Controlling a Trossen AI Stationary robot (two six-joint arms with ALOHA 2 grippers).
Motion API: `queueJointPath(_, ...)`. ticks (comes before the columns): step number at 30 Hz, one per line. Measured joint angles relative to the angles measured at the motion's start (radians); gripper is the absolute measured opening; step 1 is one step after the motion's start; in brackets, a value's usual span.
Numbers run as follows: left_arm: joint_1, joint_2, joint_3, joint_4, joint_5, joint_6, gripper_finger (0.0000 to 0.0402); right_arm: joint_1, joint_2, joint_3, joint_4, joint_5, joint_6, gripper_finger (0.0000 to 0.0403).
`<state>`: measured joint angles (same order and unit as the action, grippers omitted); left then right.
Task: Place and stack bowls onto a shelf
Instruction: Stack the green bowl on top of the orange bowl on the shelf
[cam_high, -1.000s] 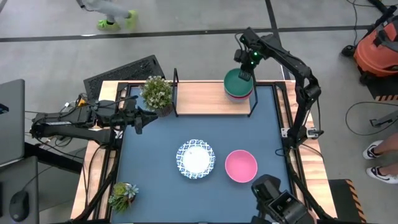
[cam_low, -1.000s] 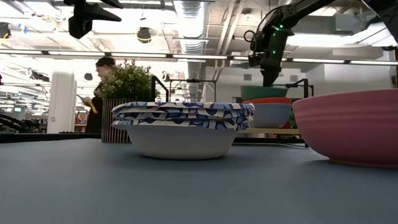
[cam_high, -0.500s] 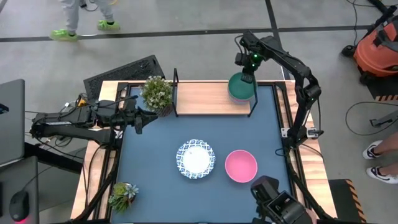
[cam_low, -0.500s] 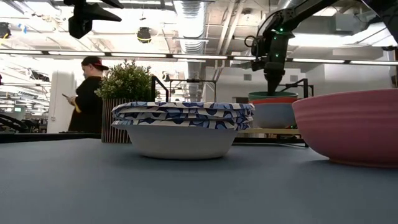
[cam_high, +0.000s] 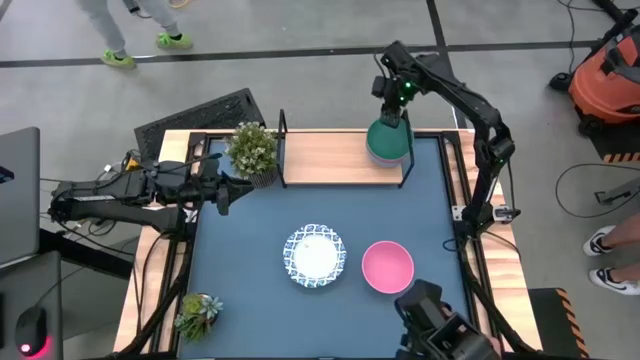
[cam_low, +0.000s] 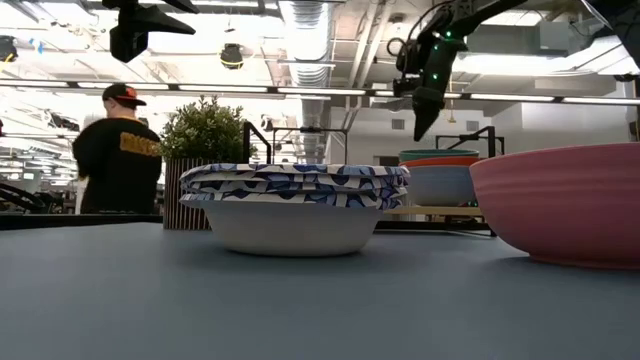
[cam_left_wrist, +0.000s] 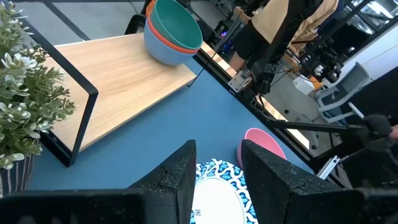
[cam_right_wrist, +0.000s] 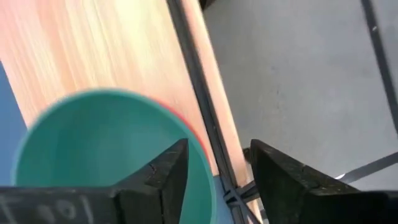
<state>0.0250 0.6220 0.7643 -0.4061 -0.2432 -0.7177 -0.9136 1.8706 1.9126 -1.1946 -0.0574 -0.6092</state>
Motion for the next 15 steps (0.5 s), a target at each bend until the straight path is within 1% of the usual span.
queueJointPath(4, 0.0, 0.0, 0.0, 0.0, 0.0, 0.002, 0.0112, 0.013, 0.0, 0.075, -0.008, -0.003, 0.036, 0.0203)
queueJointPath(9, 0.0, 0.0, 0.0, -0.004, 0.001, 0.026, 0.0112, 0.03, -0.002, 0.164, -0.026, -0.045, 0.074, 0.0203)
queueJointPath(15, 0.0, 0.0, 0.0, -0.007, 0.019, 0.034, 0.0112, 0.061, -0.002, 0.246, -0.068, -0.047, 0.097, 0.0203)
